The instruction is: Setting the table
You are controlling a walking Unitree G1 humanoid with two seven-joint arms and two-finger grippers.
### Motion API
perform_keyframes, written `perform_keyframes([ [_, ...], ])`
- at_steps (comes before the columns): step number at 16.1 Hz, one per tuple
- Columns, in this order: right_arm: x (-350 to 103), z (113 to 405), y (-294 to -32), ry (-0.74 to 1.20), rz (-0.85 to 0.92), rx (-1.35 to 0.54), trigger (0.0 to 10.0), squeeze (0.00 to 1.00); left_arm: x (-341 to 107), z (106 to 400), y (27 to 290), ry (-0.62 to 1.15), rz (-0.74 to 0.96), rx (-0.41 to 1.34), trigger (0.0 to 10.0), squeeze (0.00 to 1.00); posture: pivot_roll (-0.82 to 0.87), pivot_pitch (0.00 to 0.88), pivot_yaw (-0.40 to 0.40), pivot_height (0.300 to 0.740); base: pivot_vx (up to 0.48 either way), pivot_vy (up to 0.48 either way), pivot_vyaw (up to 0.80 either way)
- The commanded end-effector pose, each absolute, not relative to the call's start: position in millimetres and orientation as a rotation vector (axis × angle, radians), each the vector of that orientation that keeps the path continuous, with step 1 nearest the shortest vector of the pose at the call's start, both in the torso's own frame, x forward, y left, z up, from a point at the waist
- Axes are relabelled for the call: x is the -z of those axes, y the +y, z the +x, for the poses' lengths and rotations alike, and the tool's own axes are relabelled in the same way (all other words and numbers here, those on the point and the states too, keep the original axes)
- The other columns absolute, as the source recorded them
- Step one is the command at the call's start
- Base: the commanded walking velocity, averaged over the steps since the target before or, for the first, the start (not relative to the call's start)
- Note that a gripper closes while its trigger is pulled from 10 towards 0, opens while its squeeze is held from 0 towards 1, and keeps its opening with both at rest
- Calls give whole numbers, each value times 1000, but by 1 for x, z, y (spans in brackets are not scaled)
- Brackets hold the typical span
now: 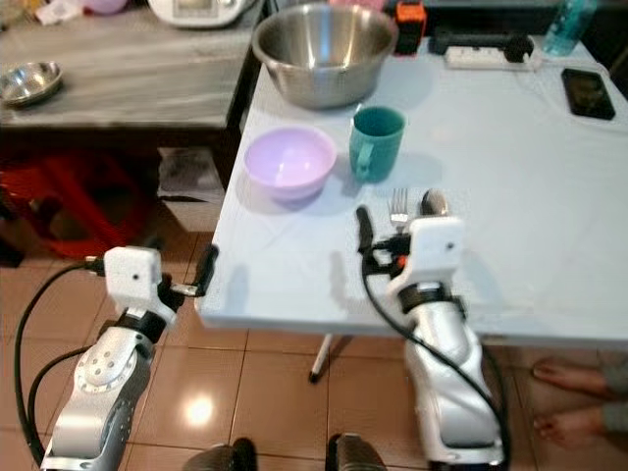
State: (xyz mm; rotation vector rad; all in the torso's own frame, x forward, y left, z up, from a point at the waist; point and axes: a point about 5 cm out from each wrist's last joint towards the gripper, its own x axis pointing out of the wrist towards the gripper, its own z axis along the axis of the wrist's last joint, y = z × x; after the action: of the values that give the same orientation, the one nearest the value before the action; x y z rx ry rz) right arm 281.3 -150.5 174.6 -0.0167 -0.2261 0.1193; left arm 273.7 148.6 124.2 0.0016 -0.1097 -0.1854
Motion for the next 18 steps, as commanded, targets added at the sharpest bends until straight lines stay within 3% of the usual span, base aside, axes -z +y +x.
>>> perform_keyframes([
  [1,-171,283,-146,-202,-14,-149,10000,0,-126,273,152,-117,9,183,10000,0,-146,199,36,740,0,0,0],
  [6,-174,285,-144,-188,-8,-193,10000,0,-126,272,151,-118,-1,188,10000,0,-148,206,37,740,0,0,0],
  [11,-195,301,-144,-249,-188,-254,10000,0,-134,279,149,-138,-12,196,10000,0,-150,211,45,740,0,0,0],
  [14,-203,307,-136,-278,-278,-333,10000,0,-133,277,141,-127,-51,266,10000,0,-151,220,48,740,0,0,0],
  [16,-203,310,-129,-277,-335,-435,10000,0,-140,273,129,-188,25,401,10000,0,-144,226,46,740,0,0,0],
  [18,-199,314,-125,-223,-308,-536,10000,0,-142,272,128,-180,14,435,10000,0,-137,235,48,740,0,0,0],
])
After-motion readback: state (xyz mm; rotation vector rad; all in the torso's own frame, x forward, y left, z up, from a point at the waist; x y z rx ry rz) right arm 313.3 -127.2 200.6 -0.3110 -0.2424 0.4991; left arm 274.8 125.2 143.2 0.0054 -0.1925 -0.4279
